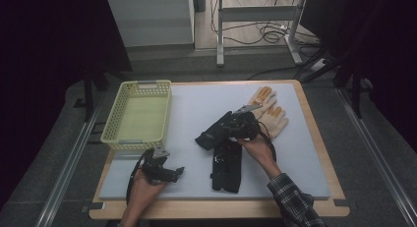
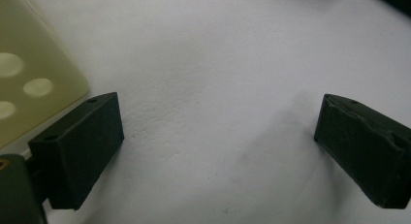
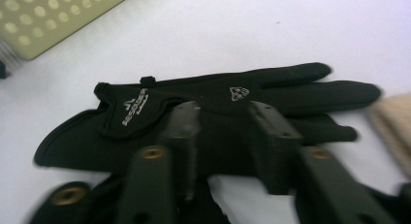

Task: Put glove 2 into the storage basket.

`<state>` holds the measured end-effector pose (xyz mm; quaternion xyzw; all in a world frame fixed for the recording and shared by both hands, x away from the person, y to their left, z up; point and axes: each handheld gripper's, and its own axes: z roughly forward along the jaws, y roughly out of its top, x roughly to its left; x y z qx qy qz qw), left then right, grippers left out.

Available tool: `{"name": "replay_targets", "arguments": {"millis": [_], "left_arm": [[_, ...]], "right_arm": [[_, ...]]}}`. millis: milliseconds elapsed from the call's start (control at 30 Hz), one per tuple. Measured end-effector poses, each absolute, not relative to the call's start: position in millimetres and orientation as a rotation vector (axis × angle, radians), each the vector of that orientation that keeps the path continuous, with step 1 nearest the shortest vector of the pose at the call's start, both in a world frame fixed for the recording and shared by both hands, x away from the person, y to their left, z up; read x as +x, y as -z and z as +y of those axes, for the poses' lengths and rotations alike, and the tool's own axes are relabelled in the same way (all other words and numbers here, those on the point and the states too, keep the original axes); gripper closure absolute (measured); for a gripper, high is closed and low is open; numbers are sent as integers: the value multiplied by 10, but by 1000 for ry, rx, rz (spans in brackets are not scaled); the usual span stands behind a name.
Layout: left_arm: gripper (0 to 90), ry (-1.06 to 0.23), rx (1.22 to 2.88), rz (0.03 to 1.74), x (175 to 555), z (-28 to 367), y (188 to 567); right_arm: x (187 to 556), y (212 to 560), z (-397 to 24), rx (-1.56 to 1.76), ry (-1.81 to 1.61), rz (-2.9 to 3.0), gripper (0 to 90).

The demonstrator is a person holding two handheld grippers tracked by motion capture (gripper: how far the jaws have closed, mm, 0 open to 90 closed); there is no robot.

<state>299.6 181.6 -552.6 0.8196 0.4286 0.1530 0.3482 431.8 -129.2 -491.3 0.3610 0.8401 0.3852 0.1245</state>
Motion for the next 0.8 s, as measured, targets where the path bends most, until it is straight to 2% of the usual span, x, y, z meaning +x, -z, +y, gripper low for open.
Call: {"name": "replay_targets", "arguments": {"millis": [100,200,333,467,733,800], "left_arm": [[38,-397,2125,1111,2996,1816,5526],[38,-397,2124,1111,2996,1816,5526],[38,-397,2124,1111,2996,1815,5526],[38,-398,2126,1111,2996,1815,5526],[38,-396,2126,1111,2997,1816,5526],[38,-397,2126,1111,2997,1815,5526]], "right_arm": [[4395,5015,-1202,1090,-1098,2448,475],[4479,5129,-1122,1086,-1020,2456,487],[4495,5220,-1103,1130,-1061,2478,666],[4441,5192,-1066,1094,-1037,2469,884],[4386,5047,-1063,1036,-1021,2477,888],[4385,5040,-1056,1026,-1006,2491,832]]}}
